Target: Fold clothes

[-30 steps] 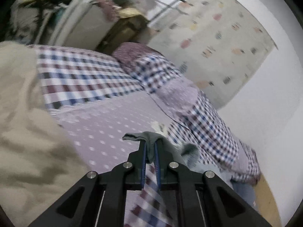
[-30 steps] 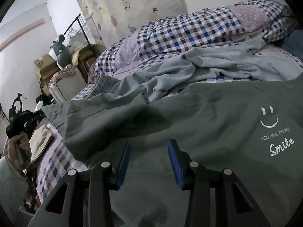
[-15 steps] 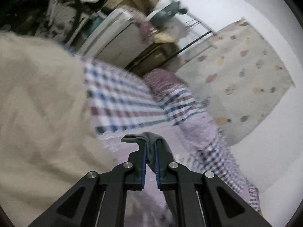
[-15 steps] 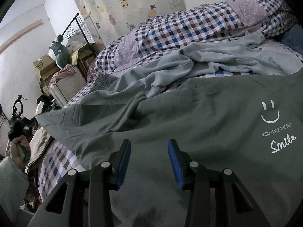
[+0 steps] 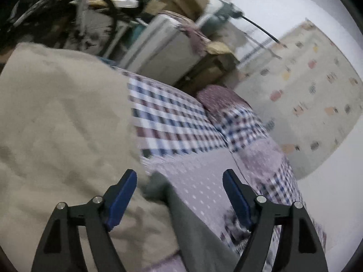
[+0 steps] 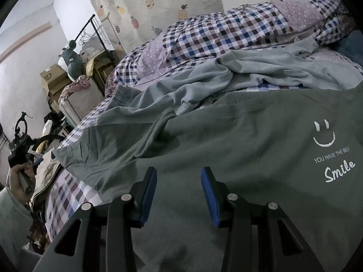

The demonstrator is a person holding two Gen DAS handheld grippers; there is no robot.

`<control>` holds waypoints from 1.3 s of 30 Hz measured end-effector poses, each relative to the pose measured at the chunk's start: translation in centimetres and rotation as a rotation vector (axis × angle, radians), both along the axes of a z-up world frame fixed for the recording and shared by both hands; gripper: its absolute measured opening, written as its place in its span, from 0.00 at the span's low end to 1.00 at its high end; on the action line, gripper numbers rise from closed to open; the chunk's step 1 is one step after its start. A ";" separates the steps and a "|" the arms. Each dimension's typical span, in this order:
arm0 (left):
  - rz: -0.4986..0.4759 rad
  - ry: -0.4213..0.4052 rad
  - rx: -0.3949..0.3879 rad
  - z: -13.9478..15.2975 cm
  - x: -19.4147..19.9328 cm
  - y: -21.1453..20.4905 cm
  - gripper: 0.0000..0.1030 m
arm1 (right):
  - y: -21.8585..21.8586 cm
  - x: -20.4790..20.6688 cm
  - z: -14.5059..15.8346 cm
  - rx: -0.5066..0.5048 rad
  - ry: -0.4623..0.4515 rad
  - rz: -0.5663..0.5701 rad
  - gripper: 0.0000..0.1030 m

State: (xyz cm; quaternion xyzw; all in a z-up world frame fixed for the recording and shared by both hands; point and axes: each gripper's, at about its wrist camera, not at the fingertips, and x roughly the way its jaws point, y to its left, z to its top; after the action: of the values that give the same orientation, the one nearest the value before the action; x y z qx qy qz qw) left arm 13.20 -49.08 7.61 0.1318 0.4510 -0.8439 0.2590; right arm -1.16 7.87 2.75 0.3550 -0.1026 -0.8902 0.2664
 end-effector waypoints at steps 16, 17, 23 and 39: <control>-0.944 -0.182 0.033 -3.9 -9.2 23.7 0.64 | -5.7 7.6 0.2 0.134 -0.023 0.472 0.34; -1.000 -0.190 0.032 -4.2 -9.5 25.2 0.63 | -6.1 8.1 0.1 0.145 -0.019 0.486 0.25; -1.157 -0.297 0.020 -5.6 -11.2 31.4 0.53 | -8.6 10.3 0.1 0.160 0.017 0.578 0.02; -1.033 -0.182 0.104 -7.3 -17.0 30.3 0.15 | -8.9 10.8 -0.9 0.101 -0.021 0.623 0.08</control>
State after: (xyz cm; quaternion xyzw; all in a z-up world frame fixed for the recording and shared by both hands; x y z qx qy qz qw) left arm -3.78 -18.76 0.35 0.4223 0.3443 -0.8232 -0.1594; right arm 9.64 -1.02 1.80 0.3915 0.0528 -0.7660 0.5072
